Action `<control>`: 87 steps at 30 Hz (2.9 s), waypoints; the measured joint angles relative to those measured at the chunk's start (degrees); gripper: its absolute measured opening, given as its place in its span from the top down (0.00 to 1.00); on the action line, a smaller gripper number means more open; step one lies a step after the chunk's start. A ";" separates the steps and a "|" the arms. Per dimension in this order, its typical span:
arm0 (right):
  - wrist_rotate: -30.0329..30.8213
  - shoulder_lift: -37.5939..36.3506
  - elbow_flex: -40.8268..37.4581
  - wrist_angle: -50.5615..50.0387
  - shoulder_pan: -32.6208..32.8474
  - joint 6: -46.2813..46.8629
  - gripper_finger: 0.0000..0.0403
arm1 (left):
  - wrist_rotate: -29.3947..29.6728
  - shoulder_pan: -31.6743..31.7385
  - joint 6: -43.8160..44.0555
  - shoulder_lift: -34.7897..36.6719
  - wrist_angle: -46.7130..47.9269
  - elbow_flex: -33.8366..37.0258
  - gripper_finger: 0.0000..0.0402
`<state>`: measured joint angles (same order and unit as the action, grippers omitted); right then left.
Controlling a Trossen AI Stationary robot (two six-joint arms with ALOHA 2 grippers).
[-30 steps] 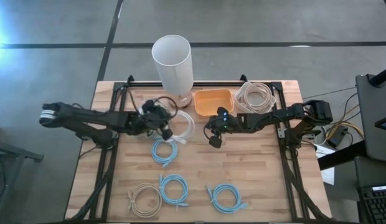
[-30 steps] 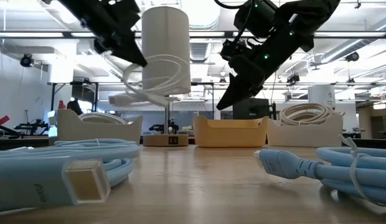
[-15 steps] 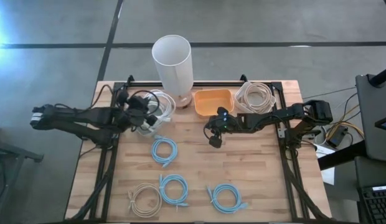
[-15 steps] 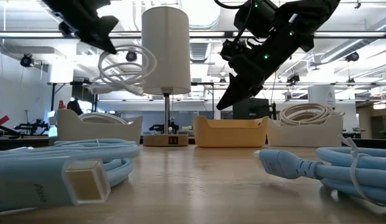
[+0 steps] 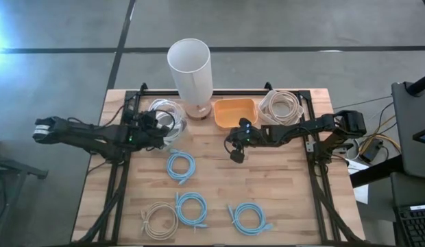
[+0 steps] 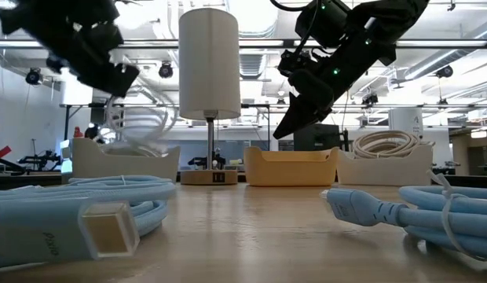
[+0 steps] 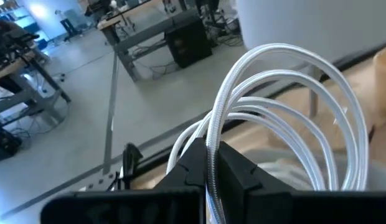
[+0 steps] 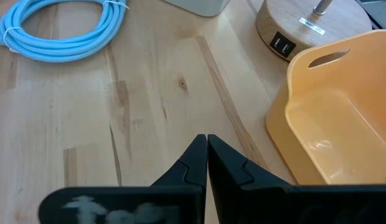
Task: Sort HDMI cables
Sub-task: Put the white HDMI cable into the grey bin, then put the top blue HDMI into the yellow bin
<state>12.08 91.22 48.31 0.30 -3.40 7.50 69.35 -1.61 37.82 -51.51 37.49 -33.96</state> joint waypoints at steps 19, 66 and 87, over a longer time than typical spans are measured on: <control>0.00 0.00 0.00 0.00 0.00 -0.03 0.98 | -8.44 0.00 -0.82 0.02 -3.65 7.96 0.80; 3.20 -0.09 0.11 9.37 -0.37 -5.33 0.98 | -26.58 0.02 -15.18 -0.02 1.95 -6.12 0.53; -1.64 2.84 7.77 -1.68 -0.37 -3.40 0.98 | -51.68 -0.34 -19.55 -0.22 -8.45 -6.10 0.53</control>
<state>10.44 94.06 56.09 -1.38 -3.77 4.10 17.66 -1.95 18.27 -51.73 29.04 -40.05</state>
